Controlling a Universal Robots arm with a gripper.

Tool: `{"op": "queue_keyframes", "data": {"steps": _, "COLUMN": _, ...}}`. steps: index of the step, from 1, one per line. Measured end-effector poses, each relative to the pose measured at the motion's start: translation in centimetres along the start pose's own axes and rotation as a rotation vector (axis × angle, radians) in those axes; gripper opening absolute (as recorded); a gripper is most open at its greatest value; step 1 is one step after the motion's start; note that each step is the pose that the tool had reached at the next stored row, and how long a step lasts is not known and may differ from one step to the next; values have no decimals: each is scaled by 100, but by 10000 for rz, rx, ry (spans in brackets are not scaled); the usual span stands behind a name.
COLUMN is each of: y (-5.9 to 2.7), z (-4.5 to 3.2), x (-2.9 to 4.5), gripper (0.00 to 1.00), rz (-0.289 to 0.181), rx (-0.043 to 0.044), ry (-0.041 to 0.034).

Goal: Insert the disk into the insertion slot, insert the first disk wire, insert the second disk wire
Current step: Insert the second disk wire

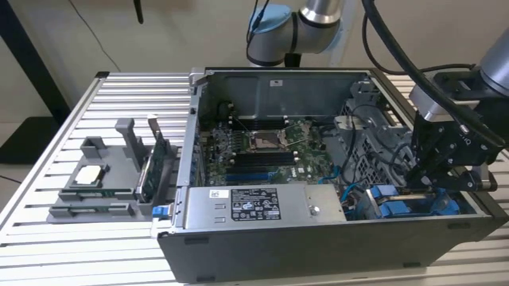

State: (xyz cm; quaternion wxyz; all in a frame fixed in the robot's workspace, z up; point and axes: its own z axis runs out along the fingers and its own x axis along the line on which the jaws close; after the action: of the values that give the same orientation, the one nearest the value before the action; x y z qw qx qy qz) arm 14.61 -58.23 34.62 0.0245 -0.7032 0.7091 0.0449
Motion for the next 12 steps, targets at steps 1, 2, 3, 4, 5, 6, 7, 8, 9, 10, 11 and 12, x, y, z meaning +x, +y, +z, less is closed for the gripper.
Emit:
{"op": "queue_keyframes", "data": {"steps": 1, "y": -6, "z": 3, "x": -3, "gripper": 16, "rz": -14, "rx": 0, "ry": -22}}
{"op": "queue_keyframes", "data": {"steps": 2, "y": -12, "z": 7, "x": -5, "gripper": 16, "rz": -30, "rx": -1, "ry": -50}}
{"op": "queue_keyframes", "data": {"steps": 3, "y": -19, "z": 12, "x": -7, "gripper": 16, "rz": -48, "rx": -2, "ry": -78}}
{"op": "queue_keyframes", "data": {"steps": 4, "y": -26, "z": 16, "x": -8, "gripper": 16, "rz": -67, "rx": -4, "ry": -98}}
{"op": "queue_keyframes", "data": {"steps": 5, "y": -33, "z": 19, "x": -9, "gripper": 16, "rz": -88, "rx": -5, "ry": -105}}
{"op": "queue_keyframes", "data": {"steps": 6, "y": -40, "z": 23, "x": -9, "gripper": 16, "rz": -110, "rx": -5, "ry": -111}}
{"op": "queue_keyframes", "data": {"steps": 7, "y": -47, "z": 26, "x": -10, "gripper": 16, "rz": -132, "rx": -6, "ry": -115}}
{"op": "queue_keyframes", "data": {"steps": 8, "y": -51, "z": 27, "x": -10, "gripper": 16, "rz": -149, "rx": -7, "ry": -114}}
{"op": "queue_keyframes", "data": {"steps": 9, "y": -52, "z": 29, "x": -10, "gripper": 16, "rz": -158, "rx": -6, "ry": -114}}
{"op": "queue_keyframes", "data": {"steps": 10, "y": -53, "z": 34, "x": -9, "gripper": 16, "rz": -164, "rx": -6, "ry": -123}}
{"op": "queue_keyframes", "data": {"steps": 11, "y": -53, "z": 40, "x": -8, "gripper": 16, "rz": -165, "rx": -6, "ry": -135}}
{"op": "queue_keyframes", "data": {"steps": 12, "y": -55, "z": 46, "x": -8, "gripper": 16, "rz": -168, "rx": -7, "ry": -147}}
